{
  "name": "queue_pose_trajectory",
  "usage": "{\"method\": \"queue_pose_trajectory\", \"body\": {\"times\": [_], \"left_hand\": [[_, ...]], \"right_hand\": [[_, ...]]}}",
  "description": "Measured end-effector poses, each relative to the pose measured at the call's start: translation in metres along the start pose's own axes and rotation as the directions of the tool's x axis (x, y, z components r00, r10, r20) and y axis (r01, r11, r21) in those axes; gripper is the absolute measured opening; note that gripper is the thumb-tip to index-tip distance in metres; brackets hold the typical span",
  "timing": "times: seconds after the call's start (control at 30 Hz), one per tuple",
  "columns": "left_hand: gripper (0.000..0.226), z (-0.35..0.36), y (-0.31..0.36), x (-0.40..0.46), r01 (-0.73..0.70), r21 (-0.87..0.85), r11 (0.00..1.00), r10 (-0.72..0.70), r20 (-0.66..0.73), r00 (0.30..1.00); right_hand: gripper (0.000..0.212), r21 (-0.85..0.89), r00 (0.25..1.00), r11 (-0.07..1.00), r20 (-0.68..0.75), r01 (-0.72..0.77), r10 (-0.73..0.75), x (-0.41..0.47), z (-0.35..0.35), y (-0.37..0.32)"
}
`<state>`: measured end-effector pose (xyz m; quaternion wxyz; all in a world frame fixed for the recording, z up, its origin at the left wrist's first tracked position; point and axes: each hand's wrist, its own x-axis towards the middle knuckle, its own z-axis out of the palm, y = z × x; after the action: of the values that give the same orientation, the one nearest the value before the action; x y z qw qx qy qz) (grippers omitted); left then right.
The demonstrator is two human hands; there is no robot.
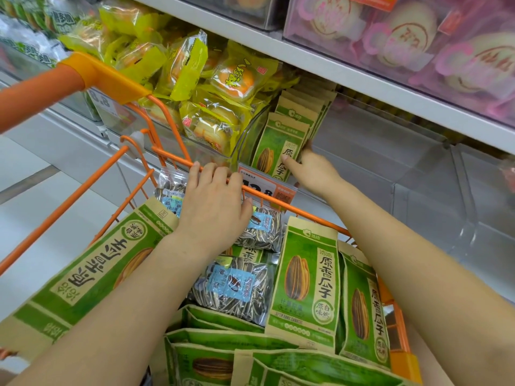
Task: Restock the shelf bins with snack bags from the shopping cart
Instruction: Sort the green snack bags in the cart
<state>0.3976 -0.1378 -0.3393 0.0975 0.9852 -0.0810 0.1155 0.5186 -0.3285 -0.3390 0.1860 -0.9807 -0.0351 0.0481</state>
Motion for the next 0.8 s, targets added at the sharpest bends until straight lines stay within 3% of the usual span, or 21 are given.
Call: {"method": "queue_pose_trajectory", "body": {"times": [0.1, 0.2, 0.37, 0.5, 0.6, 0.7, 0.8], "left_hand": [[0.052, 0.0, 0.0, 0.0, -0.008, -0.001, 1.0, 0.008, 0.002, 1.0], [0.052, 0.001, -0.002, 0.0, -0.018, -0.004, 1.0, 0.018, -0.004, 1.0], [0.047, -0.001, -0.004, -0.001, -0.036, -0.039, 0.999, 0.037, 0.016, 0.999], [0.056, -0.011, -0.001, 0.0, 0.021, -0.201, 0.979, -0.013, 0.04, 0.999], [0.054, -0.034, 0.011, 0.001, -0.029, -0.254, 0.967, 0.041, 0.042, 0.998], [0.048, -0.065, 0.031, -0.009, -0.162, -0.19, 0.968, 0.196, 0.177, 0.964], [0.042, -0.088, 0.046, -0.034, -0.252, -0.192, 0.949, 0.297, 0.269, 0.916]], "right_hand": [[0.047, 0.184, 0.997, 0.982, 0.082, -0.029, 0.014, -0.009, -0.011, -0.003], [0.054, 0.264, 0.99, 0.962, 0.132, -0.072, 0.038, -0.027, -0.026, -0.004], [0.048, 0.262, 0.999, 0.965, -0.033, 0.019, -0.011, -0.075, -0.052, 0.007], [0.032, 0.361, 0.994, 0.927, -0.013, 0.104, -0.107, -0.151, -0.059, 0.022], [0.031, 0.429, 0.984, 0.889, 0.005, 0.16, -0.18, -0.218, -0.054, 0.03], [0.046, 0.38, 0.961, 0.9, 0.083, 0.213, -0.262, -0.27, -0.047, 0.027], [0.062, 0.126, 0.921, 0.919, 0.066, 0.374, -0.384, -0.296, -0.036, 0.025]]}}
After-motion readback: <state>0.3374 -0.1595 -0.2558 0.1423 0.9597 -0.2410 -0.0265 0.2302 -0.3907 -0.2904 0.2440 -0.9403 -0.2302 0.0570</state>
